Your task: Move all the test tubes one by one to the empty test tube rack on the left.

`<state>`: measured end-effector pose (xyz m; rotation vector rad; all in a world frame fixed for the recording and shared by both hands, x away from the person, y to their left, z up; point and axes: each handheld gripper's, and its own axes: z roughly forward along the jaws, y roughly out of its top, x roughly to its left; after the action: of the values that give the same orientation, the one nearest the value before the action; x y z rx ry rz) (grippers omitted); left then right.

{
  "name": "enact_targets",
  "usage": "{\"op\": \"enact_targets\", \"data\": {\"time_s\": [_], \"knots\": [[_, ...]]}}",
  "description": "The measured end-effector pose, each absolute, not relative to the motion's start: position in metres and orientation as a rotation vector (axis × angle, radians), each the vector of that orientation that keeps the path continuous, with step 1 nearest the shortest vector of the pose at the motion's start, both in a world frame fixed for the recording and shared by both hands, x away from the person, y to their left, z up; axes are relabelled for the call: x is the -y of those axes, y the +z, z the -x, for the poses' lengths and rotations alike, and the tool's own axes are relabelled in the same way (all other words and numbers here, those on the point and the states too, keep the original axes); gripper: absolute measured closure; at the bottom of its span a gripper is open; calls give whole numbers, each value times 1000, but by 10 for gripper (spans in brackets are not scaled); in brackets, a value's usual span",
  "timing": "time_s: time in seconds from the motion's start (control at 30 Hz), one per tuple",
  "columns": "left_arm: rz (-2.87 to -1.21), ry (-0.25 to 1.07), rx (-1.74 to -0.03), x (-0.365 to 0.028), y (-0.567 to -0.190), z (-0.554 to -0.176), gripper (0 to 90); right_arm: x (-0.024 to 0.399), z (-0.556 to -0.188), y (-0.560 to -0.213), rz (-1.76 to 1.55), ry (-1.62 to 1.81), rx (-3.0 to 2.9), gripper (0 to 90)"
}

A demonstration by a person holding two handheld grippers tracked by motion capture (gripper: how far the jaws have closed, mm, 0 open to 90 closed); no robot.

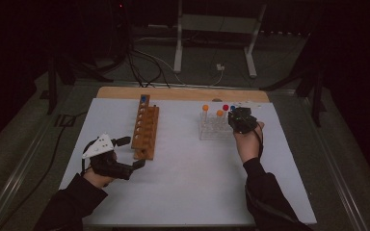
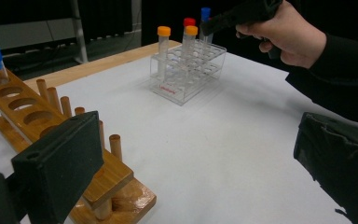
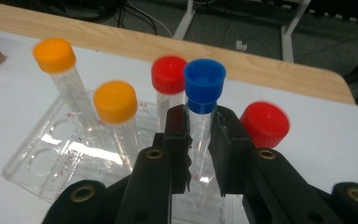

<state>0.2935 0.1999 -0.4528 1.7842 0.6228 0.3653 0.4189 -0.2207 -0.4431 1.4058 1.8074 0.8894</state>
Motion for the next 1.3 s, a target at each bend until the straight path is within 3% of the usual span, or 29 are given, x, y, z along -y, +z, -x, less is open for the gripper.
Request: {"op": "enact_targets", "data": {"time_s": [0.63,1.3], "knots": [[-1807,347,-606,-194,-448,-292,21,215,-387,-402,-1271,1002,-1852,768],[-1844,313,-583,-181,-444,-294,24,192,-333,-420,-1133,1112,-2098,768]]}}
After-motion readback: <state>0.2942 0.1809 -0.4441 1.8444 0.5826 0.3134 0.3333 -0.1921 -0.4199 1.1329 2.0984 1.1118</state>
